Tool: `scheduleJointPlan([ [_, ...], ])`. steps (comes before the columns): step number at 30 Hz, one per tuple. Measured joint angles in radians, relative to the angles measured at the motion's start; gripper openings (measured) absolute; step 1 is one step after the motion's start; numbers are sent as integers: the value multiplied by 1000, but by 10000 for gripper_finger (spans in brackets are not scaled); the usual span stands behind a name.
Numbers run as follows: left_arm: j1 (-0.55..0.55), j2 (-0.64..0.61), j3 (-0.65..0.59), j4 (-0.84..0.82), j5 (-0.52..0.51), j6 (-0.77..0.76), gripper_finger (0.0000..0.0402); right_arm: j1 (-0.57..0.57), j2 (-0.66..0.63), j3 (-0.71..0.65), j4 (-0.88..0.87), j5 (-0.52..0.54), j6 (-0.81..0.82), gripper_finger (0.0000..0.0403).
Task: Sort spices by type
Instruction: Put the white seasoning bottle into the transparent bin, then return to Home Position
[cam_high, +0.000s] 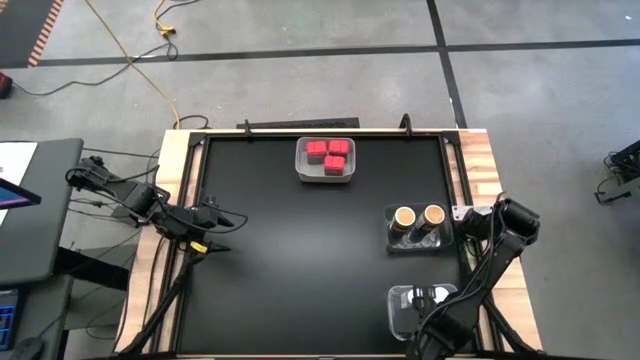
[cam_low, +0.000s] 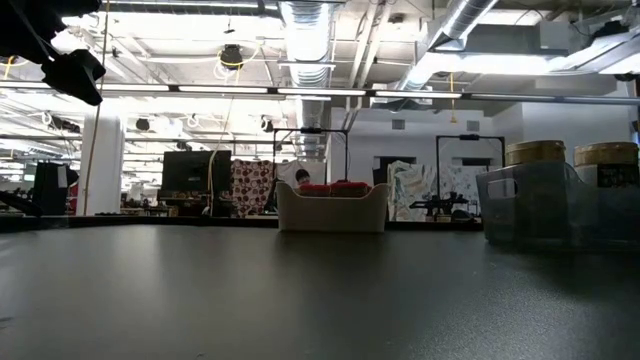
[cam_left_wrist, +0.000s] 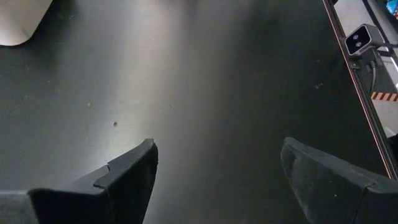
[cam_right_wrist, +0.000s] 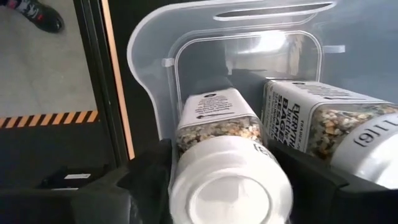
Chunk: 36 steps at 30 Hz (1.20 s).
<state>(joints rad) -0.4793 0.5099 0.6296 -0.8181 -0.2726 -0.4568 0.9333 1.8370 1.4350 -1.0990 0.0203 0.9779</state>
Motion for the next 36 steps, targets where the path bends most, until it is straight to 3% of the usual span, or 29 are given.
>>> scheduleJointPlan([
  [6,0,0,0,0,0,0,327,0,0,58,-68,0,-1,291],
  [15,0,0,0,1,0,0,327,0,0,271,-317,16,-25,291],
  [21,0,0,0,1,0,-9,327,-9,-1,379,-426,29,-166,291],
  [24,0,0,0,1,0,-10,327,-32,-1,404,-404,52,-217,291],
  [30,0,0,0,4,2,-16,327,-143,-2,405,-262,203,-119,291],
  [36,0,0,0,9,7,-15,327,-284,-2,394,-38,375,-227,291],
])
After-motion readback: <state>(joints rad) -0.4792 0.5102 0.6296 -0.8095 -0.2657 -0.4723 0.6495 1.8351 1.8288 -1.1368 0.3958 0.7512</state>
